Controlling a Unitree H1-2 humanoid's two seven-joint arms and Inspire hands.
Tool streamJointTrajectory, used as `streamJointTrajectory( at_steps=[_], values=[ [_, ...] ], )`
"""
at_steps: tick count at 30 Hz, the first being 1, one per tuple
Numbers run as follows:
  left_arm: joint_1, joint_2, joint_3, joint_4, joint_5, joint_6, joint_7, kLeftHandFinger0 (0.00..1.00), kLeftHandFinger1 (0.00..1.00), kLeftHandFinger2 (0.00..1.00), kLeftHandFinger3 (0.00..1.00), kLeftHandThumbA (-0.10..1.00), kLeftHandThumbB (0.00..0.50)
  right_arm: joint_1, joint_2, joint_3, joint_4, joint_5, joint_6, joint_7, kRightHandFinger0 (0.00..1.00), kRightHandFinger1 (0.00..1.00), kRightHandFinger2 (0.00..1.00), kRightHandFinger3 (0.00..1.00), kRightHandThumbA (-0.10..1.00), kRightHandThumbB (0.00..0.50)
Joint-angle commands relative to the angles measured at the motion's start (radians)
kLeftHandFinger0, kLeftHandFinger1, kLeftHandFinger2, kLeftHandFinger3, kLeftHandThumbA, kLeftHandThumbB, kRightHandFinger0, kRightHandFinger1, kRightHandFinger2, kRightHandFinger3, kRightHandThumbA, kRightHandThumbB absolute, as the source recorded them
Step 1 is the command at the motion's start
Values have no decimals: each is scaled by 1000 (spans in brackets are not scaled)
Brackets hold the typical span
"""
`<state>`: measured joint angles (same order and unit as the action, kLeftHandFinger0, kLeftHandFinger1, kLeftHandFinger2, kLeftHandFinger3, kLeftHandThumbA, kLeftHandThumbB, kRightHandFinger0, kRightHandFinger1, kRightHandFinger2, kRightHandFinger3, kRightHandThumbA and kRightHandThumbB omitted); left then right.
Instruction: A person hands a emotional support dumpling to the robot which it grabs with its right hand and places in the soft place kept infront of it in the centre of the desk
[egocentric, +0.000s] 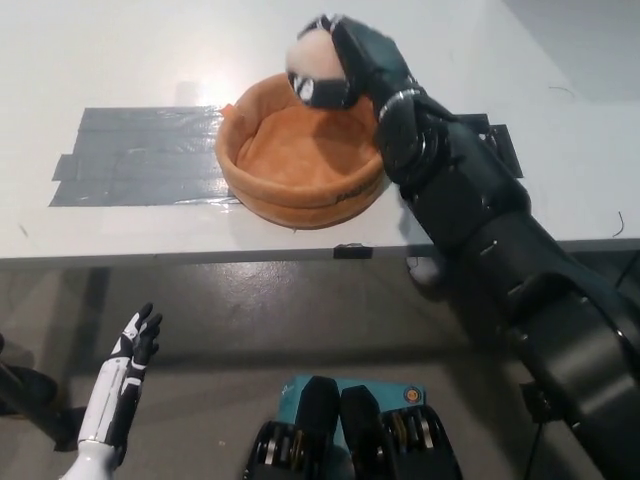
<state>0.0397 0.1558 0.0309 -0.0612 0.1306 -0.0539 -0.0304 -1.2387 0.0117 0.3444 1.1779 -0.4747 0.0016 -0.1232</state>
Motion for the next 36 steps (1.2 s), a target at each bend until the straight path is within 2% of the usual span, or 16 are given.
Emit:
streamJointTrajectory(
  at_steps=[1,2,4,5,12,17,19,21,22,23,24,27,30,31,34,36],
  values=[
    [-17,7,1,-11,-6,-15,0,1000,1000,1000,1000,1000,108,-80,-7,-2,41,36,-68,109,682,1000,1000,1000,47,207],
    [-18,8,0,-11,-3,-14,1,1000,1000,1000,1000,1000,120,-83,-14,9,55,35,-51,173,1000,1000,1000,1000,351,303],
    [-21,8,-2,-10,-1,-15,0,1000,1000,1000,1000,1000,129,-77,-25,19,65,32,-40,220,1000,1000,1000,1000,601,411],
    [-23,8,-4,-12,1,-13,-1,1000,1000,1000,1000,1000,130,-71,-33,20,59,34,-45,228,1000,1000,1000,1000,708,434],
    [-35,7,-5,-9,7,-9,3,1000,1000,1000,1000,1000,131,-59,-63,20,-11,38,-68,249,1000,1000,1000,1000,947,499],
    [-44,9,-9,-16,11,3,-1,1000,1000,1000,1000,978,102,-50,-82,-42,-162,91,-48,261,1000,1000,1000,1000,1000,500],
    [-54,12,-9,-15,5,7,-6,1000,1000,1000,1000,969,98,-48,-92,-70,-229,109,-48,259,1000,1000,1000,1000,1000,495],
    [-68,12,-7,-10,6,8,-2,1000,1000,1000,1000,955,109,-45,-110,-124,-320,164,-91,270,1000,1000,1000,1000,955,418],
    [-71,13,-7,-9,7,8,-2,1000,1000,1000,1000,956,111,-43,-116,-138,-351,174,-106,264,1000,1000,1000,1000,949,416],
    [-79,14,-6,-6,6,11,-3,1000,1000,1000,1000,961,129,-44,-128,-154,-410,175,-79,266,1000,1000,1000,1000,1000,467],
    [-86,13,-5,-5,4,13,-2,1000,1000,1000,1000,962,136,-45,-134,-165,-443,176,-64,269,1000,1000,1000,1000,1000,478],
    [-98,16,-2,-14,-6,29,-10,1000,1000,1000,1000,957,137,27,-163,-226,-738,211,27,286,1000,1000,1000,1000,1000,411],
    [-102,22,-1,-14,-15,18,-17,1000,1000,1000,1000,932,107,136,-168,-269,-985,240,57,282,1000,1000,1000,1000,1000,396],
    [-114,22,0,-8,-18,15,-17,1000,1000,1000,1000,930,119,196,-169,-286,-1097,254,62,278,1000,1000,1000,1000,1000,390],
    [-125,20,-3,-3,-15,15,-16,1000,1000,1000,1000,948,129,398,-158,-310,-1392,259,118,268,1000,1000,1000,1000,1000,306],
    [-136,15,-9,-1,-11,21,-17,1000,1000,1000,1000,985,140,532,-148,-323,-1539,256,134,256,1000,1000,1000,1000,1000,201]
  ],
)
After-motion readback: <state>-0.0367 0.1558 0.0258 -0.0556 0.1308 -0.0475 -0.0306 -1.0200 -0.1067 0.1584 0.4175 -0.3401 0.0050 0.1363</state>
